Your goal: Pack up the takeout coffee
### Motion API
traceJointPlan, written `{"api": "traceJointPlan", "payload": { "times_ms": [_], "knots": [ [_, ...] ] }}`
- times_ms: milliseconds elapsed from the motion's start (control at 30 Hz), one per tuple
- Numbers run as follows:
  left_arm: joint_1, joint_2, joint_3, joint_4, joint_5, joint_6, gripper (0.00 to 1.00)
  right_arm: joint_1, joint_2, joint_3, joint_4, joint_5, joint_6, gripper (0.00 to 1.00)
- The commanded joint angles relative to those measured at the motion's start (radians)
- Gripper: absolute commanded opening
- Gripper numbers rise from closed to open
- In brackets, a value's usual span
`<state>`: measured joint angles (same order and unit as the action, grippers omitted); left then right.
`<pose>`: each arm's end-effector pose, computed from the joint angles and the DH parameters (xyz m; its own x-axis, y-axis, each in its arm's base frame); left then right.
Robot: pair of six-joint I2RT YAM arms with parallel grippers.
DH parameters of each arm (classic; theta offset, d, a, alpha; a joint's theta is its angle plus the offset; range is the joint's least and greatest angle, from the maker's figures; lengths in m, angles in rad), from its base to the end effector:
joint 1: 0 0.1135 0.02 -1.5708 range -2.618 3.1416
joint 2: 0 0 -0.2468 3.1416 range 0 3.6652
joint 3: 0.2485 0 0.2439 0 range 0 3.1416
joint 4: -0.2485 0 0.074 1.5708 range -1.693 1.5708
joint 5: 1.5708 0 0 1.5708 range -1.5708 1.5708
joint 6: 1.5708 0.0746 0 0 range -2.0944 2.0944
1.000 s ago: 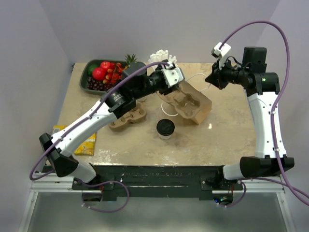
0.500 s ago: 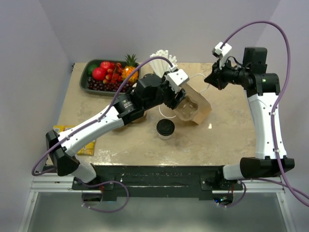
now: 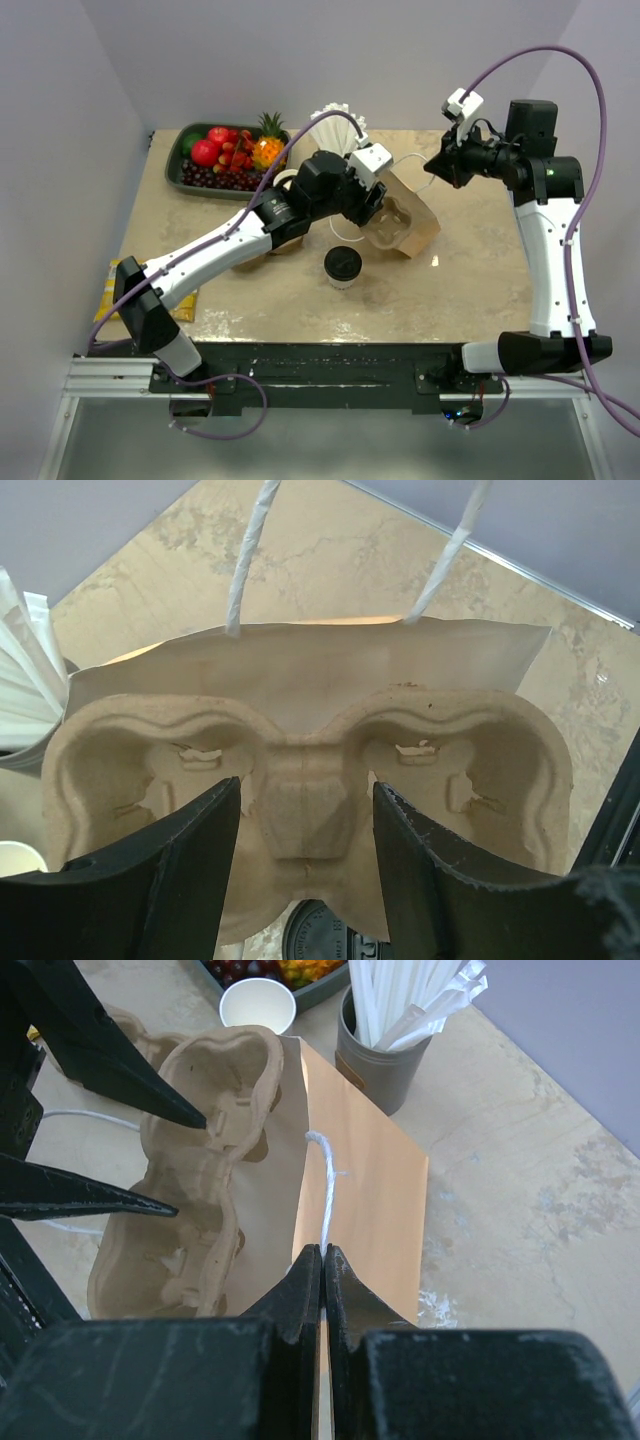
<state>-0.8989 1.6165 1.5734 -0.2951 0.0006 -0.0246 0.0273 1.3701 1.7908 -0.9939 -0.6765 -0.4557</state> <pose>0.2553 -0.3211 0.3605 -0.2257 0.2443 -0.9431 0.7777 0.6282 -0.0234 0.2718 0.0541 0.4350 -0.2460 -0.3500 -0.9039 -0.7298 0.6805 -0.0649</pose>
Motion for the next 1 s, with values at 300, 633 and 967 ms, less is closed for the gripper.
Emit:
{"api": "traceJointPlan", "payload": {
  "times_ms": [300, 633, 967],
  "knots": [
    [-0.001, 0.048, 0.037, -0.013, 0.045, -0.008, 0.56, 0.002, -0.017, -0.002, 0.035, -0.031, 0.014, 0.0],
    [-0.001, 0.065, 0.042, -0.038, 0.117, -0.012, 0.33, 0.002, -0.019, -0.001, 0.029, -0.034, 0.015, 0.0],
    [0.005, -0.001, 0.033, 0.03, 0.101, -0.018, 0.29, 0.003, -0.031, -0.025, 0.032, -0.026, 0.031, 0.0]
  ]
}}
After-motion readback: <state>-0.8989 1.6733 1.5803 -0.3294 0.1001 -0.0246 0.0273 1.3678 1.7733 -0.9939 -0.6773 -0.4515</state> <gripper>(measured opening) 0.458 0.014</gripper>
